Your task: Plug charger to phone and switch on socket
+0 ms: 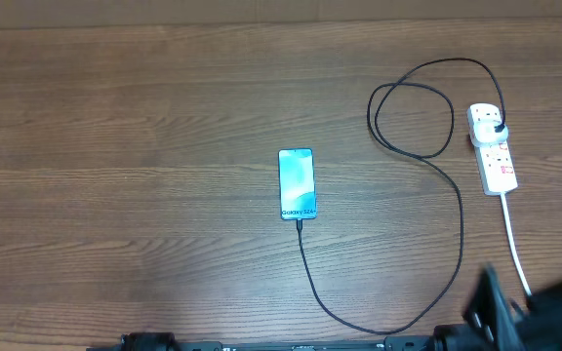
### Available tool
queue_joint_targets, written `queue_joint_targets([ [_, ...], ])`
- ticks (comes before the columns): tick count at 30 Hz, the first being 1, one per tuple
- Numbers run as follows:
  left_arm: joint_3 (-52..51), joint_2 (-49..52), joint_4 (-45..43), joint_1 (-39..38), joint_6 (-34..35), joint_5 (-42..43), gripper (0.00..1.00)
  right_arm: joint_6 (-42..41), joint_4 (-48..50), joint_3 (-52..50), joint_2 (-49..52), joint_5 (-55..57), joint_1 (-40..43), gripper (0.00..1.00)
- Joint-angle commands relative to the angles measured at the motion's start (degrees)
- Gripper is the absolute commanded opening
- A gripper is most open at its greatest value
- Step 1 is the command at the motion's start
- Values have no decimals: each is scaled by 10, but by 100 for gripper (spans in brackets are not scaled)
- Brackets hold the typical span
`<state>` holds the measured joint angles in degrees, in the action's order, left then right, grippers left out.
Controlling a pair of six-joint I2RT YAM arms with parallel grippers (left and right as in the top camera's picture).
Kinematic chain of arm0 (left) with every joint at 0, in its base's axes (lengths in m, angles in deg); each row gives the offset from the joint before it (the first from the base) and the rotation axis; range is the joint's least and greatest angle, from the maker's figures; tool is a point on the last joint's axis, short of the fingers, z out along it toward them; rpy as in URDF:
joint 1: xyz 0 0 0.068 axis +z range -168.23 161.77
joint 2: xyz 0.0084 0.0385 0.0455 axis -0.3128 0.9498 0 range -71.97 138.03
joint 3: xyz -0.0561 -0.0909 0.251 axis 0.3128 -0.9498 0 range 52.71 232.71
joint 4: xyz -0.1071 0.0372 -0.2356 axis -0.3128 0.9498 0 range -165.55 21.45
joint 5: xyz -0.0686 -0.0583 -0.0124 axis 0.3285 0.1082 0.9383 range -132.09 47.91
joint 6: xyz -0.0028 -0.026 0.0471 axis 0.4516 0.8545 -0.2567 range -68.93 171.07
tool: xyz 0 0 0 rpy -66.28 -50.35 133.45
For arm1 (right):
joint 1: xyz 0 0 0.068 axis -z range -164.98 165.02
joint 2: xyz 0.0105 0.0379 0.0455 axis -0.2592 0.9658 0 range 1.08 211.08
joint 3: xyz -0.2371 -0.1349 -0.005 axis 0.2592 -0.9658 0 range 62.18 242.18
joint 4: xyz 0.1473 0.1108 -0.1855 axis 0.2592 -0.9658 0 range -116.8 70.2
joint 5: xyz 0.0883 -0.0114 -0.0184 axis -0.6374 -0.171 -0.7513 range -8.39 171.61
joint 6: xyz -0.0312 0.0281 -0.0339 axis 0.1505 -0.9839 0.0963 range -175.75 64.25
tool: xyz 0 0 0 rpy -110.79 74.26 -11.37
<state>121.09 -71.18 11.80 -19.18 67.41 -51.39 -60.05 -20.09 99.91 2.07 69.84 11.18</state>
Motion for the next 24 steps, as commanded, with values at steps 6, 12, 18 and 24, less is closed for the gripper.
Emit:
queue_joint_targets([
  [6,3,-5,-2,7,4,-7,100,-3,20,-142,62,47,-2,100],
  [12,3,-5,-2,7,4,-7,100,-3,21,-174,113,47,-2,100],
  [18,3,-5,-2,7,4,-7,100,-3,-47,-174,157,47,-2,100],
  [24,3,-5,-2,7,4,-7,99,9,-232,-175,158,61,-2,100],
])
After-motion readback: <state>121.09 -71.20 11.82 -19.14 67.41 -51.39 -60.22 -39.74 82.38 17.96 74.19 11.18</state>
